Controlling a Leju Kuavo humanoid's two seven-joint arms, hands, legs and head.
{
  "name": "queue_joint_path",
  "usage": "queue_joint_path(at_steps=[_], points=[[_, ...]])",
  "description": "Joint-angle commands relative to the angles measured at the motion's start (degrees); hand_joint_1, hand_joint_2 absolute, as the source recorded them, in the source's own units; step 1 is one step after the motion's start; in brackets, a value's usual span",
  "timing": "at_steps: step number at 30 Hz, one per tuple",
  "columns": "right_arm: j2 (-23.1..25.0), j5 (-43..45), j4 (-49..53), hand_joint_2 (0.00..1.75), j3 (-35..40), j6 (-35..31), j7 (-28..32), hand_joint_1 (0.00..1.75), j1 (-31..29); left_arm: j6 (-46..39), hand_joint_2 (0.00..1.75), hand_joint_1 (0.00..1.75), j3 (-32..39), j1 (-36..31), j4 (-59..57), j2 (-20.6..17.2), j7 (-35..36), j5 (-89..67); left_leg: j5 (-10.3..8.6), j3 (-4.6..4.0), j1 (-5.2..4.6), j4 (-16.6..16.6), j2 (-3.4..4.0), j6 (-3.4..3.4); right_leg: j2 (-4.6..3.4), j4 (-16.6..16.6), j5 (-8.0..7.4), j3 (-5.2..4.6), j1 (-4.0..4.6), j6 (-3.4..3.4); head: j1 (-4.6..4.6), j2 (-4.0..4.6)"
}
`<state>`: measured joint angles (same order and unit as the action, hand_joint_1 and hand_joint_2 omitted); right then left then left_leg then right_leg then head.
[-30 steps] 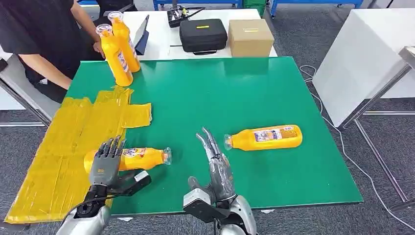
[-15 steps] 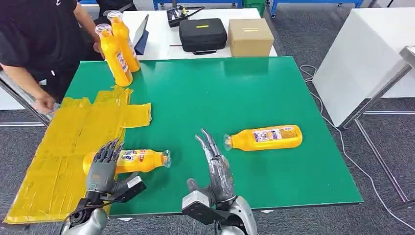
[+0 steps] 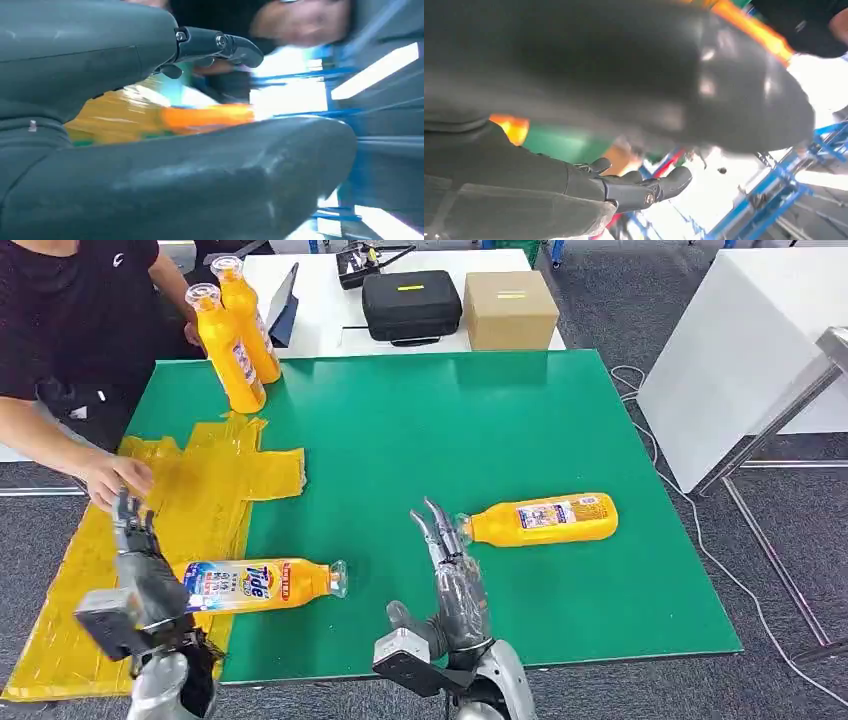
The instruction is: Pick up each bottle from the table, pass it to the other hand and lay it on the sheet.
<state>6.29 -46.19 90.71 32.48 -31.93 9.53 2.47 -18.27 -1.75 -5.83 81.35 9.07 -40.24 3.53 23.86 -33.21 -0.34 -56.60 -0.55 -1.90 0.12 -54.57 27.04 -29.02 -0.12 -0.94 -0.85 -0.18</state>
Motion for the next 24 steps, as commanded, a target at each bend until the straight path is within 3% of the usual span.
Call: queue_joint_path(at_steps=[1, 4, 9, 13, 15, 19, 24], points=[[-3.9, -19.1, 6.8, 1.75, -16.9, 6.2, -10.8, 0.0, 5.0, 8.5, 0.0, 0.0, -3.4, 10.7, 19.9, 1.6, 2.1, 7.1, 0.14, 0.17, -0.01, 0.0, -0.06, 0.1, 0.08, 0.1, 0.13, 0.23, -0.02, -0.04, -0.02, -0.02], [-6.2, -22.5, 8.5, 1.75, -23.2, 10.2, -12.0, 0.0, 5.8, 10.9, 0.0, 0.0, -1.7, 10.8, 17.1, 2.9, 2.4, 8.6, 0.13, 0.16, 0.0, 0.0, -0.12, 0.09, 0.12, 0.2, 0.1, 0.24, -0.02, -0.06, -0.02, 0.0], [-12.6, -20.0, 7.2, 1.75, -26.3, 16.1, -10.7, 0.0, 5.4, 12.9, 0.0, 0.0, 1.6, 9.7, 16.1, 4.1, 4.1, 9.1, 0.05, 0.04, -0.05, 0.0, -0.14, 0.05, 0.13, 0.1, 0.04, 0.08, -0.06, -0.04, -0.04, 0.0], [-12.4, -19.9, 7.4, 1.75, -26.6, 16.3, -10.5, 0.0, 5.4, 13.1, 0.0, 0.0, 1.8, 9.7, 16.1, 4.2, 4.1, 9.2, 0.08, 0.04, -0.08, 0.0, -0.03, 0.07, 0.02, 0.1, 0.0, 0.08, -0.07, -0.07, -0.02, 0.0], [-14.3, -12.6, 7.3, 1.75, -26.5, 24.0, -7.9, 0.0, 4.8, 13.7, 0.0, 0.0, 2.1, 9.3, 15.4, 4.3, 4.4, 9.6, 0.12, 0.08, -0.06, 0.0, 0.0, 0.12, 0.01, 0.1, 0.03, 0.11, -0.06, -0.06, -0.02, 0.0], [-18.0, -6.8, -1.7, 1.75, -31.8, 28.6, -2.2, 0.0, -1.6, 15.1, 0.0, 0.0, 1.6, 7.8, 11.7, 4.3, 4.9, 10.8, 0.06, 0.11, -0.08, 0.0, 0.04, 0.08, -0.03, 0.1, -0.04, 0.12, -0.05, -0.08, -0.02, 0.0], [-20.5, -9.8, -11.0, 1.75, -31.7, 28.3, 0.8, 0.0, -7.6, 16.3, 0.0, 0.0, 2.5, 7.9, 11.3, 3.9, 4.4, 13.3, 0.05, 0.14, -0.06, 0.1, 0.15, 0.06, -0.13, 0.2, -0.09, 0.16, -0.02, -0.11, -0.02, 0.0]])
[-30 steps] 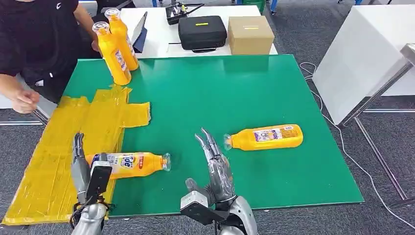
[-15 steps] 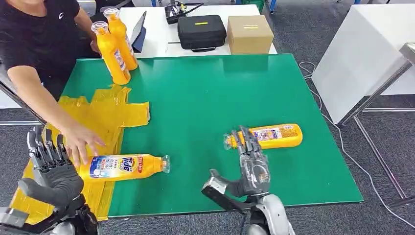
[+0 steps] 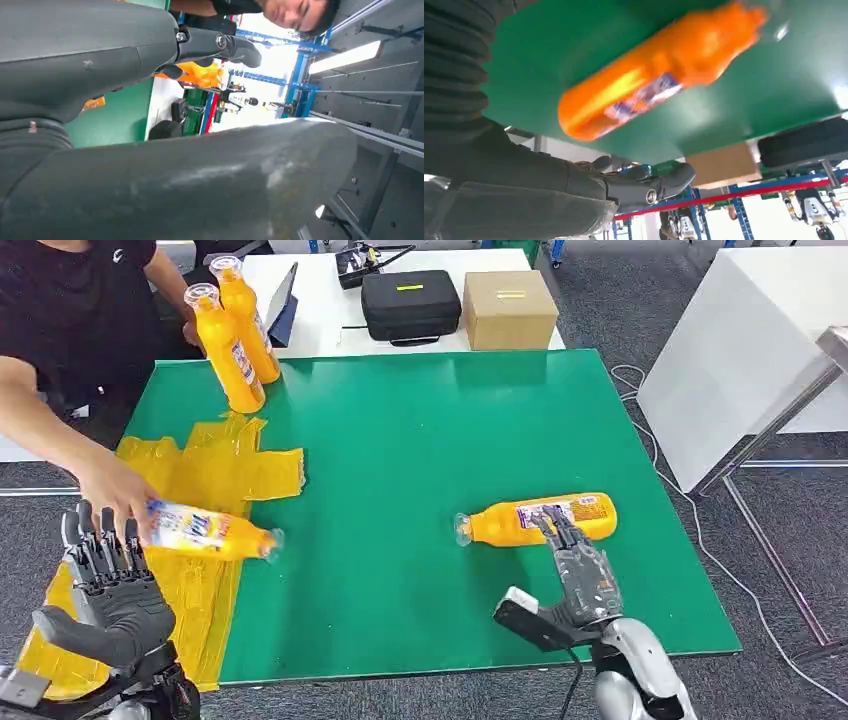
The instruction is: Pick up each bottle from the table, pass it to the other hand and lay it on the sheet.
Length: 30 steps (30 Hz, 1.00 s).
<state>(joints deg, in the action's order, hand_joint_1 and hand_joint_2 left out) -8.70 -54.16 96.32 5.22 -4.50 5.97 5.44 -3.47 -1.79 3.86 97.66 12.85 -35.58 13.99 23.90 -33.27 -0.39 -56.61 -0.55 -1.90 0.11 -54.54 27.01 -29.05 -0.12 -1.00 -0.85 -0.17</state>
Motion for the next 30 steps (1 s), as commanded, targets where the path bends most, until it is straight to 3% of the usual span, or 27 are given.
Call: queue_joint_path(at_steps=[1, 7, 30], points=[[-5.8, -2.7, -18.5, 1.75, -3.7, 0.6, 4.6, 0.0, -12.1, 1.7, 0.0, 0.0, 2.8, -1.9, -5.2, 0.0, -0.2, 2.9, 0.01, 0.2, -0.01, 0.1, 0.18, 0.06, -0.15, 0.1, -0.07, 0.18, -0.02, -0.04, -0.02, -0.02], [-7.2, -4.6, -29.3, 1.75, 0.6, -0.7, 5.3, 0.0, -20.3, 4.1, 0.0, 0.0, 3.7, -2.5, -6.9, -0.5, 0.4, 5.7, 0.0, 0.2, 0.0, 0.1, 0.22, 0.07, -0.22, 0.1, -0.07, 0.18, -0.04, -0.02, -0.02, -0.02], [-8.6, -4.8, -29.7, 1.75, 1.6, -0.8, 5.1, 0.0, -20.2, 4.5, 0.0, 0.0, 4.5, -2.1, -7.7, -0.2, 0.1, 6.8, 0.03, 0.14, -0.01, 0.0, 0.1, 0.09, -0.12, 0.1, -0.02, 0.15, -0.04, -0.03, 0.0, -0.02]])
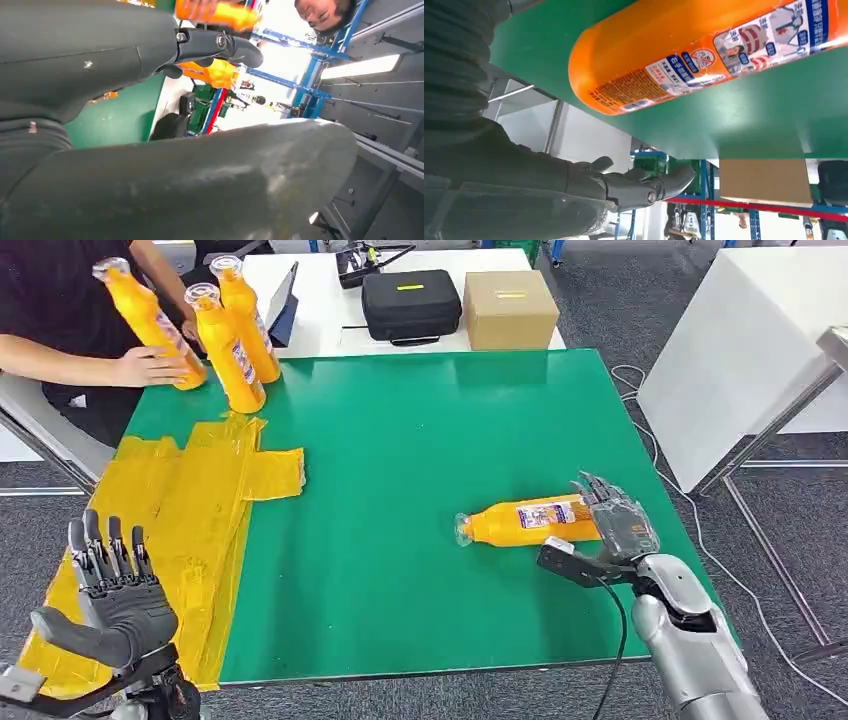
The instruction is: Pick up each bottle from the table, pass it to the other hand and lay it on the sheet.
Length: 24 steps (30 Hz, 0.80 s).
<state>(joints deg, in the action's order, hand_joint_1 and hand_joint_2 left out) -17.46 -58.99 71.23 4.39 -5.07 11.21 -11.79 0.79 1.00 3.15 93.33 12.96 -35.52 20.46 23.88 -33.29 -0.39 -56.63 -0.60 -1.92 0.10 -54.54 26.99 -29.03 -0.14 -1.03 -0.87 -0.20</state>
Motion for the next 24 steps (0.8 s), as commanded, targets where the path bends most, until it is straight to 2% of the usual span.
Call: queue_joint_path(at_steps=[1, 24], points=[[0.1, 0.1, -4.6, 1.75, 2.4, -0.2, -0.1, 0.0, -2.9, 0.2, 0.0, 0.0, 1.7, -1.4, -3.4, -0.3, 0.1, 0.3, 0.04, 0.13, -0.01, 0.0, 0.1, 0.09, -0.08, 0.1, 0.01, 0.11, -0.01, 0.0, 0.0, 0.02], [0.1, 0.1, -4.6, 1.75, 2.4, -0.2, -0.1, 0.0, -2.9, 0.2, 0.0, 0.0, 1.7, -1.4, -3.4, -0.3, 0.1, 0.3, 0.04, 0.13, -0.01, 0.0, 0.11, 0.1, -0.08, 0.1, 0.01, 0.11, -0.03, 0.0, 0.0, 0.02]])
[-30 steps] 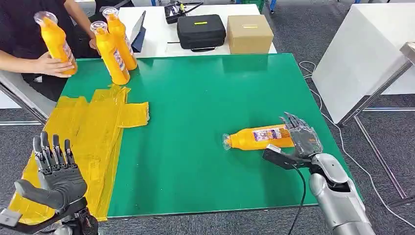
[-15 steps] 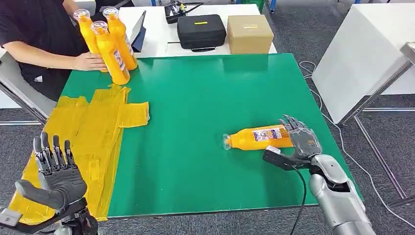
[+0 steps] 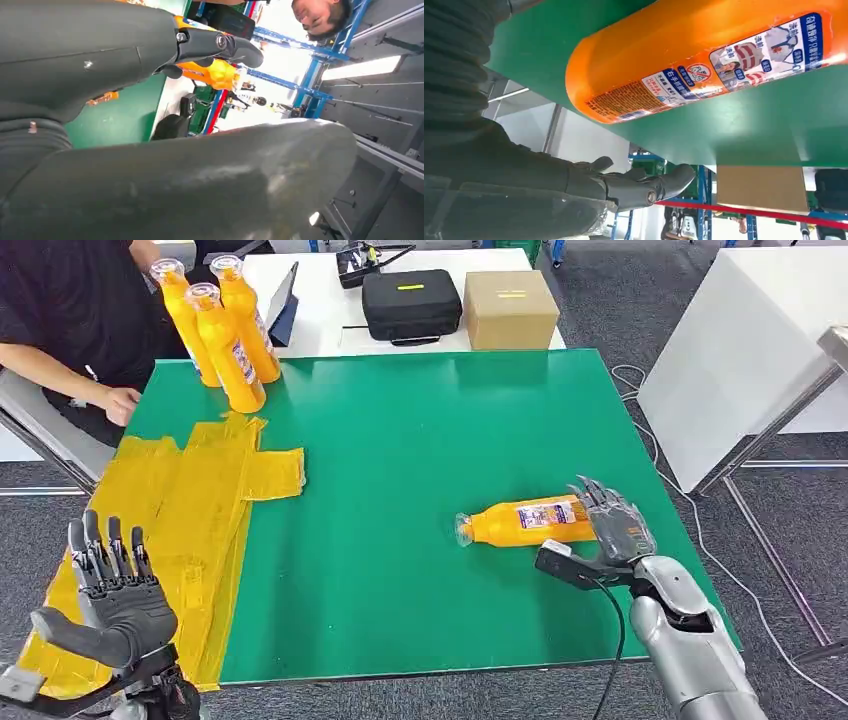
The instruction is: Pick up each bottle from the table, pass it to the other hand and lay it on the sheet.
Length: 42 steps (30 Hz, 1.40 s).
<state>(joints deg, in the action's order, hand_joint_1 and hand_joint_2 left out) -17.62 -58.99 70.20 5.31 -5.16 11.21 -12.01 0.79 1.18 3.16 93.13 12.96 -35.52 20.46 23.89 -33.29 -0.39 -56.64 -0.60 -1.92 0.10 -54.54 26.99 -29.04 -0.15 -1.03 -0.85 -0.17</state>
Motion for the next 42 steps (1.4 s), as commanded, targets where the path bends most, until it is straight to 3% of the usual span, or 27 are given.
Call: queue_joint_path(at_steps=[1, 33, 34, 35, 36, 38, 40, 42], points=[[0.3, 0.1, -3.6, 1.75, 1.5, -0.2, -0.1, 0.0, -2.7, 0.2, 0.0, 0.0, 1.5, -1.4, -3.2, -0.3, 0.1, 0.3, 0.03, 0.11, -0.01, 0.0, 0.09, 0.08, -0.07, 0.1, 0.0, 0.09, -0.02, 0.01, 0.0, 0.0], [0.3, 0.1, -3.6, 1.75, 1.5, -0.2, -0.1, 0.0, -2.7, 0.2, 0.0, 0.0, 1.5, -1.4, -3.2, -0.3, 0.1, 0.3, 0.03, 0.12, -0.01, 0.0, 0.09, 0.09, -0.06, 0.0, 0.01, 0.1, -0.02, 0.0, 0.0, 0.0], [0.4, -14.3, -18.0, 1.75, 13.1, 8.5, -13.2, 0.0, -12.3, -0.1, 0.0, 0.0, 1.8, -1.7, -3.2, 0.6, 0.7, 1.8, 0.06, 0.18, 0.0, 0.0, 0.13, 0.13, -0.09, 0.1, 0.02, 0.15, -0.01, 0.0, 0.0, -0.02], [6.9, -23.4, -41.2, 1.75, 15.1, -2.5, -13.7, 0.0, -22.4, -0.9, 0.0, 0.0, 0.9, -1.9, -3.0, 0.6, 1.0, 1.9, 0.08, 0.22, 0.0, 0.0, 0.16, 0.16, -0.12, 0.1, 0.03, 0.19, -0.01, 0.0, 0.0, 0.0], [8.5, -23.7, -46.8, 1.75, 15.4, -5.1, -13.8, 0.0, -25.0, -1.2, 0.0, 0.0, 0.5, -2.0, -3.0, 0.6, 1.0, 2.0, 0.12, 0.25, -0.02, 0.0, 0.47, 0.17, -0.41, 0.0, -0.03, 0.13, -0.03, -0.02, 0.0, 0.0], [8.9, -23.0, -49.9, 1.75, 15.2, -8.0, -13.4, 0.0, -26.1, -1.6, 0.0, 0.0, 0.1, -2.0, -3.2, 0.4, 1.0, 2.1, 0.09, 0.48, 0.08, 0.1, 1.29, 0.18, -1.24, 0.2, -0.34, 0.14, 0.07, 0.01, -0.02, -0.02], [8.2, -22.7, -49.7, 1.75, 15.0, -8.8, -12.9, 0.0, -25.5, -1.6, 0.0, 0.0, 0.1, -1.8, -3.1, 0.3, 1.0, 2.1, 0.02, 0.28, 0.1, 0.2, 0.76, 0.14, -0.72, 0.2, -0.28, 0.18, 0.22, 0.02, -0.02, 0.0], [7.9, -22.5, -49.3, 1.75, 14.9, -8.8, -12.7, 0.0, -25.2, -1.6, 0.0, 0.0, 0.1, -1.7, -3.1, 0.2, 1.0, 2.1, -0.04, 0.32, 0.05, 0.1, 0.79, 0.14, -0.76, 0.1, -0.3, 0.06, 0.12, 0.07, -0.07, -0.02]])
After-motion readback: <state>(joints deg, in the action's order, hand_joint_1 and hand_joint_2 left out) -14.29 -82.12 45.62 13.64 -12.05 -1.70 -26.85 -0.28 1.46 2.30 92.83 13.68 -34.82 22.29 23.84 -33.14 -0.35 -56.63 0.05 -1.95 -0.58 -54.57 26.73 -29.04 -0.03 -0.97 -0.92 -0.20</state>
